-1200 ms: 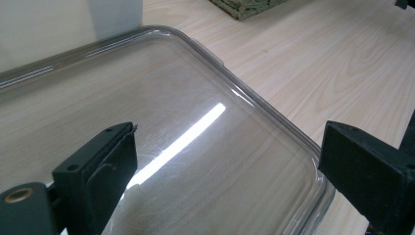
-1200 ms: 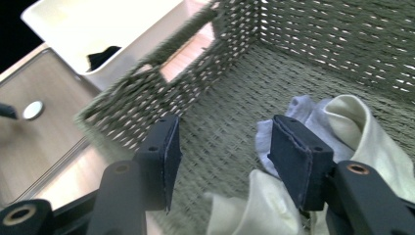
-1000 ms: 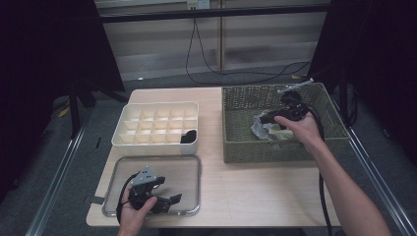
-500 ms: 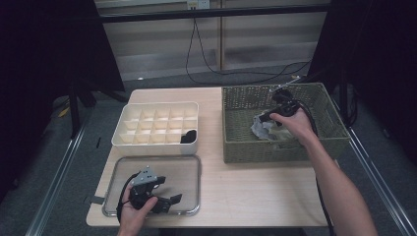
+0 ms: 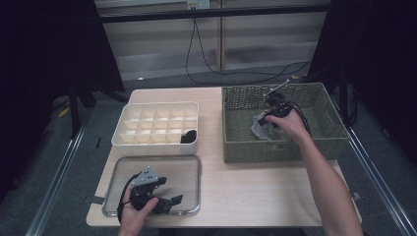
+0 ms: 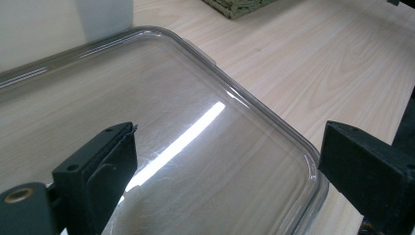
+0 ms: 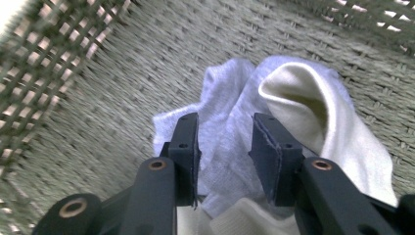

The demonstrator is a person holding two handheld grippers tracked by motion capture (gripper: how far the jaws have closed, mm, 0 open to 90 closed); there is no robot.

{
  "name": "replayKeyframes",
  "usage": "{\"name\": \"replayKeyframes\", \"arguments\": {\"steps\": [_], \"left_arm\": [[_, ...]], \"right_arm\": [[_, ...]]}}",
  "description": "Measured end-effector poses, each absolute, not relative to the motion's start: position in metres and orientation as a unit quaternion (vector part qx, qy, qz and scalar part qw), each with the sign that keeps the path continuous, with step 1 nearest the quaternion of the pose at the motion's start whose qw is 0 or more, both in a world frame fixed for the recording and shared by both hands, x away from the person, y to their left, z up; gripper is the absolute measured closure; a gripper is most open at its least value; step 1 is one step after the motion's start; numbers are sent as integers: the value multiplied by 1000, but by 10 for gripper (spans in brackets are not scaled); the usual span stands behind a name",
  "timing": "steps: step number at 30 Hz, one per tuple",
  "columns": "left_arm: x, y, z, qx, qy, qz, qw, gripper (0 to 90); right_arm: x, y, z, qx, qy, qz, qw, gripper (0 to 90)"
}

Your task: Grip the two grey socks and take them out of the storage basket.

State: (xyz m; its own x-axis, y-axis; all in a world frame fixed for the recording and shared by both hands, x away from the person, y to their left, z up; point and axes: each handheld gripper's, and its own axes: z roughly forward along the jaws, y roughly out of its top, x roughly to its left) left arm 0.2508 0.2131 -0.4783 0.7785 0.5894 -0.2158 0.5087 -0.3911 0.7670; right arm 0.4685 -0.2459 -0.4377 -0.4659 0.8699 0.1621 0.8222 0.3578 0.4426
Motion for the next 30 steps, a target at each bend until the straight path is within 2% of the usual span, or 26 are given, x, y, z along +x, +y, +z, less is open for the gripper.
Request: {"name": "replayKeyframes", "arguments": {"steps": [5,9,11,30], "left_arm": [[251,215,-478,831,333,47,444,70],[250,216,-478,830,333,49,444,70],[251,215,-478,831,332,48,444,70],[251,218,-478,829,337,51,444,70]], "right_arm": [[470,-246,-442,532,818,212,55,680],[469,-247,-441,534,815,216,58,827],[469,-251,-438,543,807,225,63,856],[447,-277,-404,544,749,372,65,872]]}}
